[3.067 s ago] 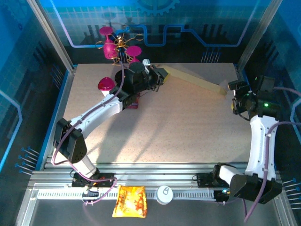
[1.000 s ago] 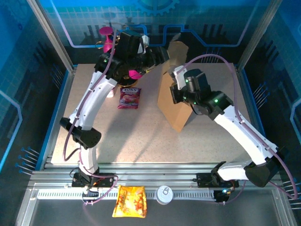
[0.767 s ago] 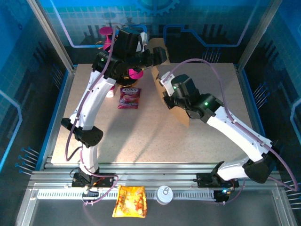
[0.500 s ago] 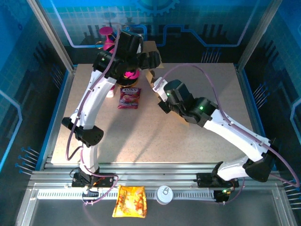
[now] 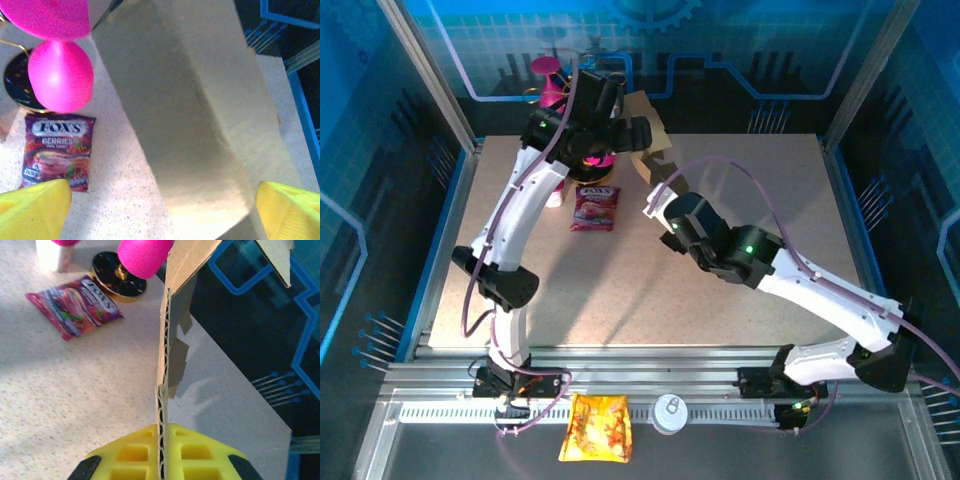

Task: Fold the paper box

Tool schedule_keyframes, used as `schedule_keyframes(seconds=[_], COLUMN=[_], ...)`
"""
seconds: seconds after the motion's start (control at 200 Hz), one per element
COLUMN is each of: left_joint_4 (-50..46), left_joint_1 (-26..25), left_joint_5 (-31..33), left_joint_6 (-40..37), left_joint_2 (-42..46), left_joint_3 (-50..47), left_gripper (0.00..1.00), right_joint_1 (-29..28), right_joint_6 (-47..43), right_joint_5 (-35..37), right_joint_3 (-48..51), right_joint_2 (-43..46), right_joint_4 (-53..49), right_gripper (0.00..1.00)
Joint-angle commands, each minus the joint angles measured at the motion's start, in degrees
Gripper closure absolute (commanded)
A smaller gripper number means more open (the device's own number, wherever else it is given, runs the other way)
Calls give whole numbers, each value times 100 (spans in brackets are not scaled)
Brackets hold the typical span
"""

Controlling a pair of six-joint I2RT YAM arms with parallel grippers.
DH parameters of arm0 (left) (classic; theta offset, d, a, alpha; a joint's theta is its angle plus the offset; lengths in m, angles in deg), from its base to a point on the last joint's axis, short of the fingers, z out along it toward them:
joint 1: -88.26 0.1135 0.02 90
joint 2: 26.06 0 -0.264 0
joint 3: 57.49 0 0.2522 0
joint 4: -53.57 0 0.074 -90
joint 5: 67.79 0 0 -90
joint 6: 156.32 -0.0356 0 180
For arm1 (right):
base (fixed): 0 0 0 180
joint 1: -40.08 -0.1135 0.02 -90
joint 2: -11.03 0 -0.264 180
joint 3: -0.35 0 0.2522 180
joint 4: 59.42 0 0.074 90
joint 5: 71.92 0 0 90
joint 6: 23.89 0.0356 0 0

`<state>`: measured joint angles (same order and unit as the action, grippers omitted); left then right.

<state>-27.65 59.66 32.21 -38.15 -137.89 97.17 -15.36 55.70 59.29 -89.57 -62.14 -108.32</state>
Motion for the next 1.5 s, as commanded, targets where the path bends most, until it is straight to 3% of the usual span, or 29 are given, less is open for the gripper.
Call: schedule_keyframes(seconds=[0.0, 0.235, 0.325, 0.545, 0.79, 1.061, 1.146, 1.196, 1.261, 1.361, 1.496], left_joint_4=[-57, 58, -90, -272, -325, -256, -269, -235, -169, -22, 431], left_joint_1=[-77, -509, -608, -767, -944, -1069, -1088, -1111, -1146, -1226, -1277], left_joint_5=[-594, -1427, -1401, -1441, -1474, -1407, -1387, -1364, -1277, -1157, -967], left_joint_6=[431, 1497, 1809, 2035, 2053, 1894, 1723, 1580, 1353, 835, 346], left_joint_2=[343, 599, 601, 465, -115, -294, -302, -300, -295, -264, -36], left_joint_3=[-123, -602, -575, -665, -62, -57, -93, -100, -105, -151, -626], left_gripper=[4, 6, 9, 16, 29, 61, 78, 88, 100, 100, 100], right_joint_1=[-55, -12, 1, 8, -19, -63, -59, -55, -51, -4, 163], right_joint_6=[-217, -507, -589, -635, -630, -490, -372, -221, 122, 1057, 2235], right_joint_5=[661, 986, 1105, 1162, 1196, 1284, 1252, 1192, 1106, 876, 189], right_joint_3=[111, 380, 434, 505, 567, 611, 561, 499, 370, -8, -387], right_joint_2=[277, 441, 466, 503, 566, 711, 768, 810, 872, 1096, 1552], right_joint_4=[282, 511, 570, 596, 579, 482, 386, 265, -12, -673, -1157], right_gripper=[100, 100, 100, 100, 100, 100, 100, 92, 72, 48, 28])
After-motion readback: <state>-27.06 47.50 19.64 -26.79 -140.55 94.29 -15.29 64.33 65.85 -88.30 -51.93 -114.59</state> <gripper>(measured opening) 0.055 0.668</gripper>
